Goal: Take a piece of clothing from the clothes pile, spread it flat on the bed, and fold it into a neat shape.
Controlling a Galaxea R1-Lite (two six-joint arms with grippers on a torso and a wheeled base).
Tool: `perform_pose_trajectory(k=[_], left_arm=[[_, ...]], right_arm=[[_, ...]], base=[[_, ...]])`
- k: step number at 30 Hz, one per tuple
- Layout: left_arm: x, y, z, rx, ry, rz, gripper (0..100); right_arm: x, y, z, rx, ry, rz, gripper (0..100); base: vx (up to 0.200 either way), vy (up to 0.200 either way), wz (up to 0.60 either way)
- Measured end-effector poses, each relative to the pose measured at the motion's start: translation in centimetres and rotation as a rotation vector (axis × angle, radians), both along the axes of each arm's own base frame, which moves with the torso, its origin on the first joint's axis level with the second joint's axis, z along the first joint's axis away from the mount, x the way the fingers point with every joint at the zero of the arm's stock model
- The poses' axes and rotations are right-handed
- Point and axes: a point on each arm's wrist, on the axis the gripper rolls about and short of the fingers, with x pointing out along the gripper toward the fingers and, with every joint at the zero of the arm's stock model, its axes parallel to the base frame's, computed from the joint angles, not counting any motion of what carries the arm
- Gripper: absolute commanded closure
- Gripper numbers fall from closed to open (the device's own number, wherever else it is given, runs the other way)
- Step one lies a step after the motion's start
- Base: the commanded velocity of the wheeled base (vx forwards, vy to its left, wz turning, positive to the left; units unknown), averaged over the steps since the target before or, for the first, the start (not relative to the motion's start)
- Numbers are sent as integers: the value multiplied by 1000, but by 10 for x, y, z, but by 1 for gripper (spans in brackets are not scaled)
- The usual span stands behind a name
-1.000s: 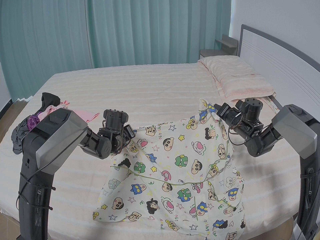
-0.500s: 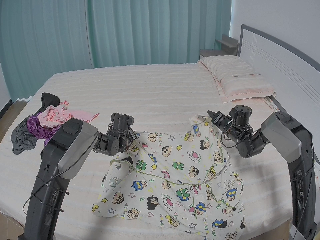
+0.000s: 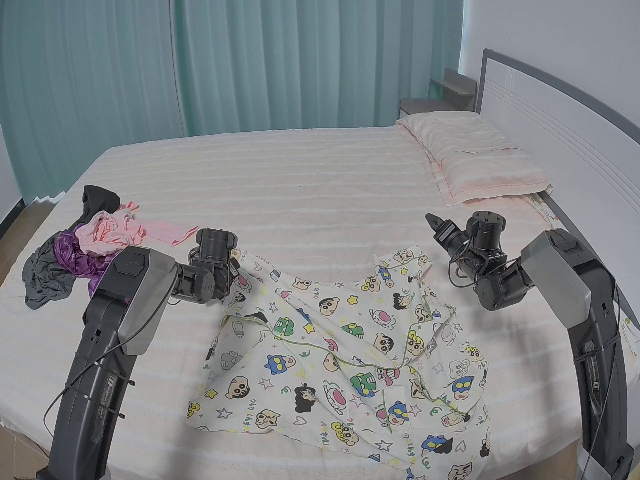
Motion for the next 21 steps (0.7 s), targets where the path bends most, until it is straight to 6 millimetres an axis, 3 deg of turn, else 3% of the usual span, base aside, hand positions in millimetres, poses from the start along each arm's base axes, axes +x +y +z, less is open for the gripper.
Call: perform_pose_trajectory(k=[9,14,21], left_arm=[[1,25,17,-24,16,45,0],[-1,37,45,-103,-21,36,0],[-31,44,73,-235,-11,-19,0]], right_arm=[[-35,-41,-12,-3,152,2,0],[-74,-61,-18,3,249,47,0],[-116,-77,-22,20,314,106,0]], base=[[0,0,0],[0,0,0],[0,0,0]])
